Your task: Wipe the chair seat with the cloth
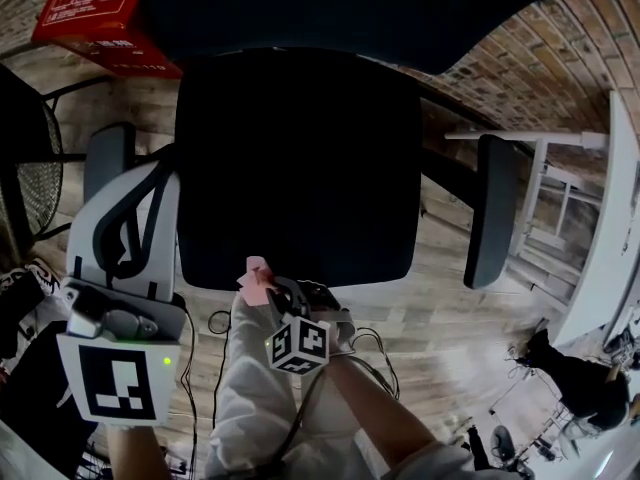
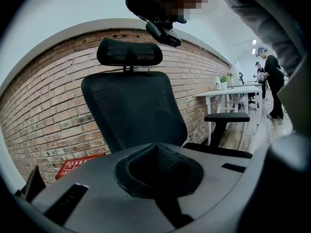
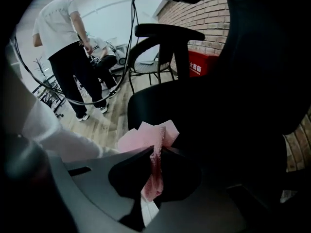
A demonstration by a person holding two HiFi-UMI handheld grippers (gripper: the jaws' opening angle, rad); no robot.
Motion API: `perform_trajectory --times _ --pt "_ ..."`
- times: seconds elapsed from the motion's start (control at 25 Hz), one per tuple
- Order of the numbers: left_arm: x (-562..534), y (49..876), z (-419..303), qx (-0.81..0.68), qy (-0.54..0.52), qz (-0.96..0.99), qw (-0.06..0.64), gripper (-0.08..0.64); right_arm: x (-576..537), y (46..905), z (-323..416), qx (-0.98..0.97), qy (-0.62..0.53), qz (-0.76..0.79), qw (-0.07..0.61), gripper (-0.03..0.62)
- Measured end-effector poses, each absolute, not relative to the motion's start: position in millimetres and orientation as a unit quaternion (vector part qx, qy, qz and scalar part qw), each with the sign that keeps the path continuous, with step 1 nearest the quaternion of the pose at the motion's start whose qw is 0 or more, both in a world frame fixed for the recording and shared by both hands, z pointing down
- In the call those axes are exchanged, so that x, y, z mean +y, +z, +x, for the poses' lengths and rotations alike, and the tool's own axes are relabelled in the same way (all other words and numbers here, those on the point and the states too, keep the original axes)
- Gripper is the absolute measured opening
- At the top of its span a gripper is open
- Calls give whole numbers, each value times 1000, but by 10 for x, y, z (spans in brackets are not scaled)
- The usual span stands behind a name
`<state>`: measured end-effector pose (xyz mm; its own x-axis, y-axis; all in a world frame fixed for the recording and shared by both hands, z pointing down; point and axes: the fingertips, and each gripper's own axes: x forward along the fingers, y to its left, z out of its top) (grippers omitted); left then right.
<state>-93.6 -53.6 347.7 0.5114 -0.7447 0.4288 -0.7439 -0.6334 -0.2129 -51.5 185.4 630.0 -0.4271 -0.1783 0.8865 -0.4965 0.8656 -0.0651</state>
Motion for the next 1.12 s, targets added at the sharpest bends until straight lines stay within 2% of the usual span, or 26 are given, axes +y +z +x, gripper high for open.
perform_trajectory --times 0.68,0.92,1.12 --pt "-363 3626 -389 399 -234 -886 -19 18 1957 6343 1646 -731 189 300 583 55" --pt "-274 3671 -177 382 -233 -894 -22 18 2033 6320 2114 -702 213 336 591 55" --pt "-215 3669 -21 371 -231 -899 -18 18 2025 6280 2167 -703 223 350 577 55"
